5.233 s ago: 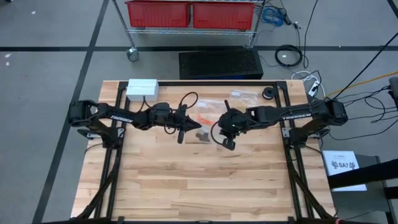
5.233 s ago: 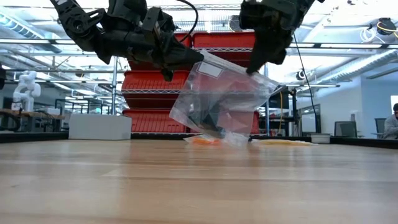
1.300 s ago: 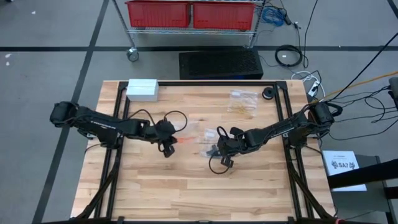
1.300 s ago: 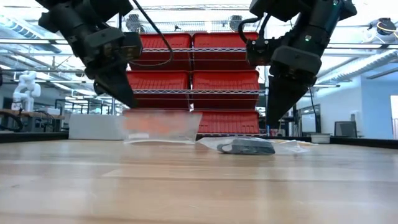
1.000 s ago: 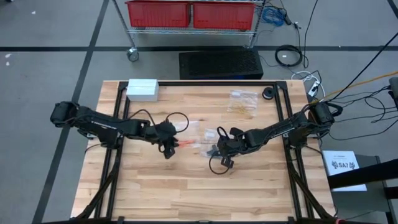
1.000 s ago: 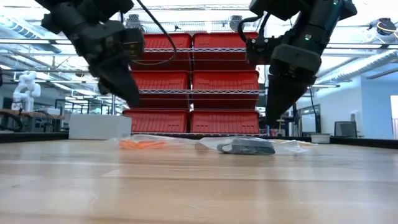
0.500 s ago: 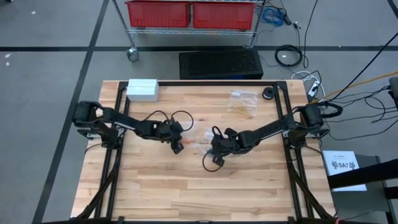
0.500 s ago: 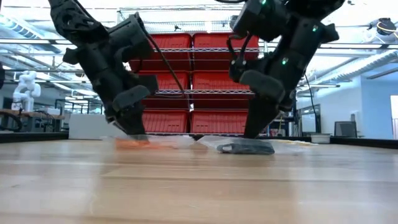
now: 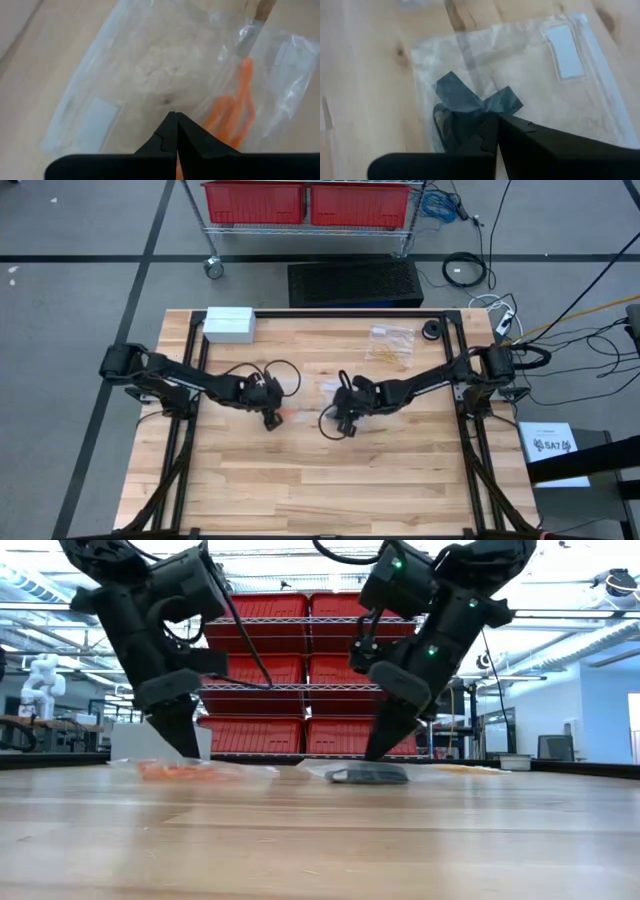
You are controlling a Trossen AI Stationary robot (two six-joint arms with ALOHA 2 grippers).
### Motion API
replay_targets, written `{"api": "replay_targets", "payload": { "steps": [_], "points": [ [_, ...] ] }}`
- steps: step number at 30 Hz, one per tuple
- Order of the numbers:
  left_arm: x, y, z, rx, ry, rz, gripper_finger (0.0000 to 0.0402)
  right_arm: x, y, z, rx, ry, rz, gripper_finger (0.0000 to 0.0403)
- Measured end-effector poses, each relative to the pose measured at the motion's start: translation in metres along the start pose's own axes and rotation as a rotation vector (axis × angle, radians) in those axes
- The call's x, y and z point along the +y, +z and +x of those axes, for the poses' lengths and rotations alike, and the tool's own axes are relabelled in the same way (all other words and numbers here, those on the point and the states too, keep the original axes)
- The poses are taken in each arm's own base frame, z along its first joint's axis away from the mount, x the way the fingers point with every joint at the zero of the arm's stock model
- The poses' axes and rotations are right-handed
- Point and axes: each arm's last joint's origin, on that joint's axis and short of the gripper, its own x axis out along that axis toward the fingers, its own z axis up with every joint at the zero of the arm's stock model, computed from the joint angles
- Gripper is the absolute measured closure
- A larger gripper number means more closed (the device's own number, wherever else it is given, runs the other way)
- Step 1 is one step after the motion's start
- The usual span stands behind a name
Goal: Sort rubber bands
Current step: Adjust the zip lock bags
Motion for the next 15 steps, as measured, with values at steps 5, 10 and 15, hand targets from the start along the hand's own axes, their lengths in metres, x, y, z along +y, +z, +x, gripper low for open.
{"api": "replay_targets", "payload": {
  "steps": [5,10,15],
  "points": [
    [0.001,0.004,-0.009,-0.05,-0.002,-0.009,0.0397,-0.005,0.005,0.003,-0.024,0.022,-0.032,0.0403],
    [0.003,0.006,-0.017,-0.092,-0.01,-0.016,0.0397,-0.009,0.007,0.001,-0.043,-0.023,-0.025,0.0403],
    [0.002,0.01,-0.023,-0.138,-0.028,-0.01,0.0397,-0.02,0.006,0.012,-0.017,-0.064,0.032,0.0403]
  ]
}}
